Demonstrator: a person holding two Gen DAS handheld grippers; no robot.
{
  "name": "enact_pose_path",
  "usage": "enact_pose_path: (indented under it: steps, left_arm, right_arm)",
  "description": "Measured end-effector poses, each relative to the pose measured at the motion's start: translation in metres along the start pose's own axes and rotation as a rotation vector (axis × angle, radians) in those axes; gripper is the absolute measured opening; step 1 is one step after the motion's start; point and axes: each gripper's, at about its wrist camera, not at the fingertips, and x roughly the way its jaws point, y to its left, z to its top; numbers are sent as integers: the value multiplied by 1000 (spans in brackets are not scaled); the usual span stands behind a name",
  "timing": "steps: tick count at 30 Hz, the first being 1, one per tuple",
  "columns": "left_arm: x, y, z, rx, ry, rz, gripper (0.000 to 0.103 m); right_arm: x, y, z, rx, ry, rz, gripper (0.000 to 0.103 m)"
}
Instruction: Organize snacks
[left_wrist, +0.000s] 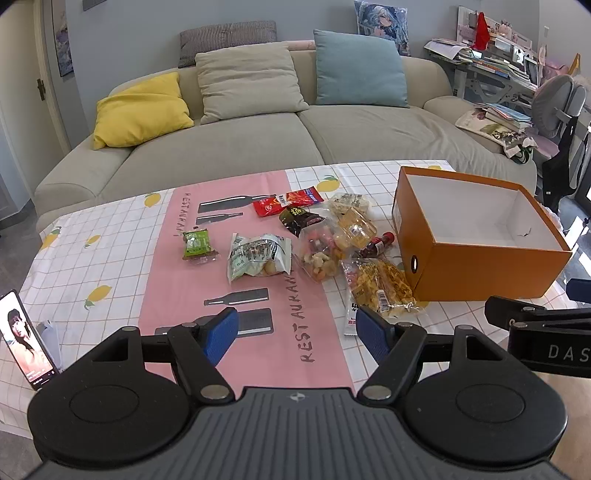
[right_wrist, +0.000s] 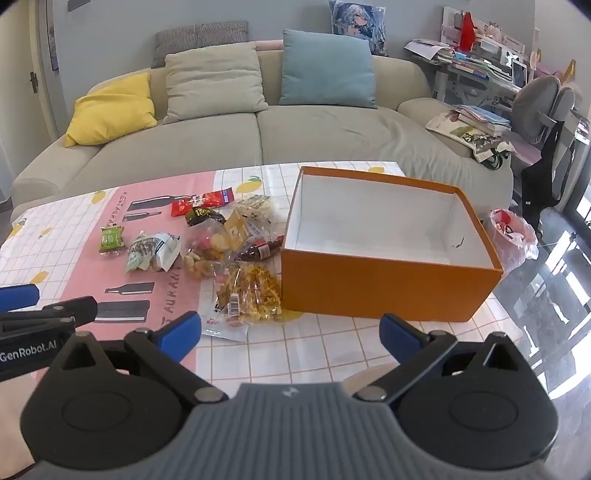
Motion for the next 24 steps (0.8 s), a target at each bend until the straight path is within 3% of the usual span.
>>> enact_pose_path:
  steps: [24]
  left_arm:
    - [0, -3, -2, -6, 1, -6, 85]
  right_arm:
    - [1, 2, -1, 3, 15, 6, 100]
